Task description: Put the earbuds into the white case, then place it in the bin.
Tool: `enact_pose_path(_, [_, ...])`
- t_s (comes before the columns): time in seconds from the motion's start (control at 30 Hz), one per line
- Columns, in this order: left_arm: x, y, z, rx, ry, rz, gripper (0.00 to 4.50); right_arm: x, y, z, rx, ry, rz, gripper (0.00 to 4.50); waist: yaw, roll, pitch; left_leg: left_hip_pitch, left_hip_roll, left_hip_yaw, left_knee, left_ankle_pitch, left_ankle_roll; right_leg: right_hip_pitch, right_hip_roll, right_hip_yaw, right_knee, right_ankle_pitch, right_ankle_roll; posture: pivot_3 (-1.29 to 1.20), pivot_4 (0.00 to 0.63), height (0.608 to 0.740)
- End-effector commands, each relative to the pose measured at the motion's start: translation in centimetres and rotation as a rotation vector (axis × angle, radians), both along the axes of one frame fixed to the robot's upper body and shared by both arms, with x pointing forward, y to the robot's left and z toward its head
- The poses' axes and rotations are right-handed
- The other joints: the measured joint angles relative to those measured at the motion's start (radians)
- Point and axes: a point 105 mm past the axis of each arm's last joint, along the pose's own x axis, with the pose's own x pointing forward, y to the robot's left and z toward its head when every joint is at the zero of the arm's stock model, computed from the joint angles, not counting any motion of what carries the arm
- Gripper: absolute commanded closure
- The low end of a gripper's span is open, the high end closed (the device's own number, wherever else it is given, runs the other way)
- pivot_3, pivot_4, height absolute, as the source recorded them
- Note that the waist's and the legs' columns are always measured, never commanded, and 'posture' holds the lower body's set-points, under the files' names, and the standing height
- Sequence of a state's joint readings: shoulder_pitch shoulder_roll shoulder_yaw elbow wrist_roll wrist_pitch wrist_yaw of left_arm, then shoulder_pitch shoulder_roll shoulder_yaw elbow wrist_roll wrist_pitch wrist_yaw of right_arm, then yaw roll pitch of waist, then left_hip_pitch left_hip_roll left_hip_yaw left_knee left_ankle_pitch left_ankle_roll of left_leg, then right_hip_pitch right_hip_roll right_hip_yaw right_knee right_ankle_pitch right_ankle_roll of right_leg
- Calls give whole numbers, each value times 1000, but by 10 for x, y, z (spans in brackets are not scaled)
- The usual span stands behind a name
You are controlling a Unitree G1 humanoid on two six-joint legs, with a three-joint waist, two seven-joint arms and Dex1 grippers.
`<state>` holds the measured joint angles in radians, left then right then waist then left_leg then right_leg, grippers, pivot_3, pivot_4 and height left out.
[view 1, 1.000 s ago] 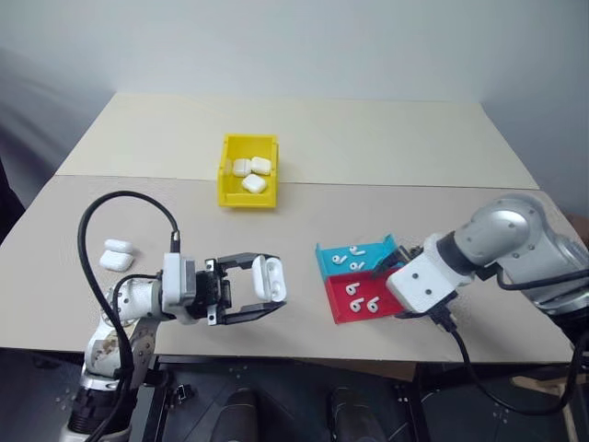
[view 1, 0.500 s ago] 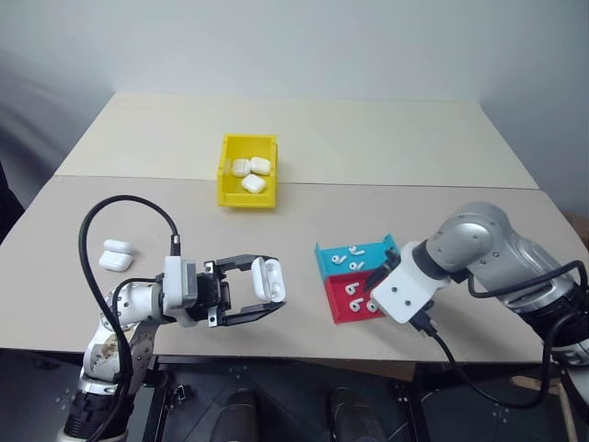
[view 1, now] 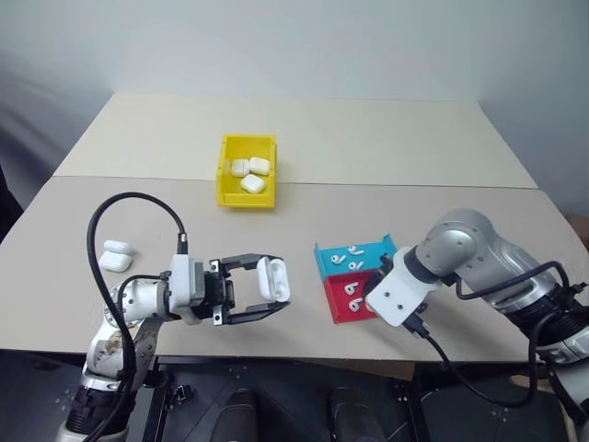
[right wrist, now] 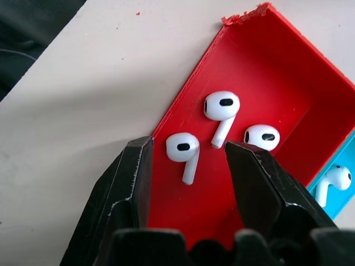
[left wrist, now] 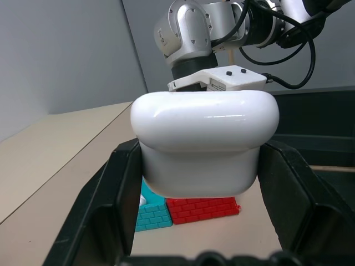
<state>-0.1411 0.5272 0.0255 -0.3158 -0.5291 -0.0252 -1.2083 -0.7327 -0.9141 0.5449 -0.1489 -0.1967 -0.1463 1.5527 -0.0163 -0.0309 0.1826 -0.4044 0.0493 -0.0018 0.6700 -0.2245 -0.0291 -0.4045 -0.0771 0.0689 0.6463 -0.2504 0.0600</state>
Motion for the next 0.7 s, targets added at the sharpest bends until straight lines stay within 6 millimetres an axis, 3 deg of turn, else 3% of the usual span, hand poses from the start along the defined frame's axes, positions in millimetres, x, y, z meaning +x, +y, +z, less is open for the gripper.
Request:
enact_pose_path(0.03, [-4,-2,10,1,-65,-9,1700,-1,0,3,-30,-9,35,2015,0,0,0,0,0,0,0,0,0,0,0,0,0,0,0,0,150,740])
enact_pose_path(0.17, [-3,-2,7,17,-46,0,1700,1,-1,0,-45,-7,35,2015,0,0,0,0,0,0,0,0,0,0,0,0,0,0,0,0,150,740])
enact_pose_path(0.33, [-3,-2,8,20,-44,5,1700,3,-1,-2,-43,-18,42,3196,0,0,0,0,0,0,0,0,0,0,0,0,0,0,0,0,150,740])
enact_pose_path(0.7, [-4,-2,7,28,-39,3,1700,4,-3,-2,-53,-21,41,3196,0,0,0,0,0,0,0,0,0,0,0,0,0,0,0,0,150,740])
